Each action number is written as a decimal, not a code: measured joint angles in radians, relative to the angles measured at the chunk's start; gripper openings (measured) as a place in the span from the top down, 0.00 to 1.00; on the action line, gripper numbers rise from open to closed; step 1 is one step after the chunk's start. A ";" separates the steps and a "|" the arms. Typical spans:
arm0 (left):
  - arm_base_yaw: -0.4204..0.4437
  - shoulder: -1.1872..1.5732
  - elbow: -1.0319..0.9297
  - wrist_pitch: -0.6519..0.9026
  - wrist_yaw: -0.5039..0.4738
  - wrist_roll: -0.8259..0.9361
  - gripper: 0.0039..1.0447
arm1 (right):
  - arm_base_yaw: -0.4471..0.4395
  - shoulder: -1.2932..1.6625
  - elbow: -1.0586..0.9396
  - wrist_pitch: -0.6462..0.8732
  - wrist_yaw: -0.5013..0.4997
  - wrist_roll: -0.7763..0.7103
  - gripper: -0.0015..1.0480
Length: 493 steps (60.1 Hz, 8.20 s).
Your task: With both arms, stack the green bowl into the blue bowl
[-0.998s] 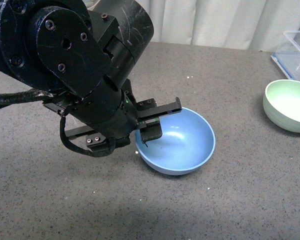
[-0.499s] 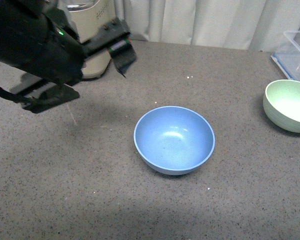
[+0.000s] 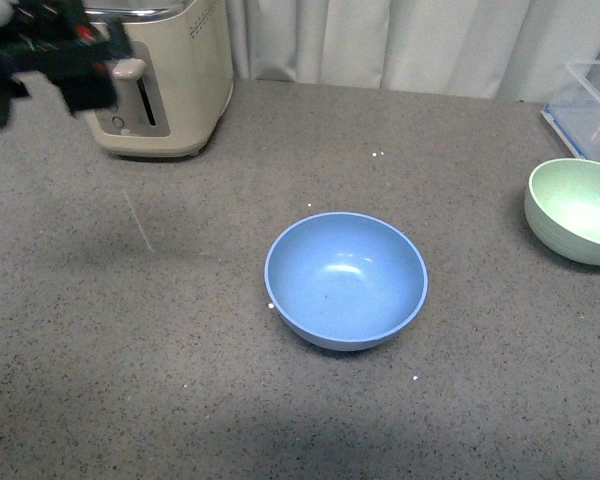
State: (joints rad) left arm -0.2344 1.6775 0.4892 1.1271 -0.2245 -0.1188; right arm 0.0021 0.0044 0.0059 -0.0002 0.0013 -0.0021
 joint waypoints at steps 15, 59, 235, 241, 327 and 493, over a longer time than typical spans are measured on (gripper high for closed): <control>0.074 -0.199 -0.195 0.042 0.066 0.094 0.89 | 0.000 0.000 0.000 0.000 -0.003 0.000 0.09; 0.232 -0.781 -0.451 -0.283 0.221 0.112 0.96 | 0.000 0.000 0.000 0.000 -0.003 0.000 0.09; 0.232 -1.674 -0.470 -1.126 0.225 0.114 0.06 | -0.079 1.872 0.882 0.077 -0.282 -0.449 0.09; 0.232 -1.674 -0.470 -1.126 0.225 0.114 0.06 | -0.074 1.912 0.929 0.045 -0.290 -0.462 0.09; 0.232 -1.674 -0.470 -1.126 0.225 0.114 0.06 | 0.002 2.046 1.085 -0.037 -0.199 -0.686 0.98; 0.232 -1.675 -0.470 -1.127 0.223 0.114 0.06 | 0.088 0.792 0.015 0.761 0.083 0.003 0.99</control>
State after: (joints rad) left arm -0.0021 0.0021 0.0189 0.0002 -0.0017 -0.0048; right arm 0.0902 0.7967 0.0212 0.7609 0.0845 0.0006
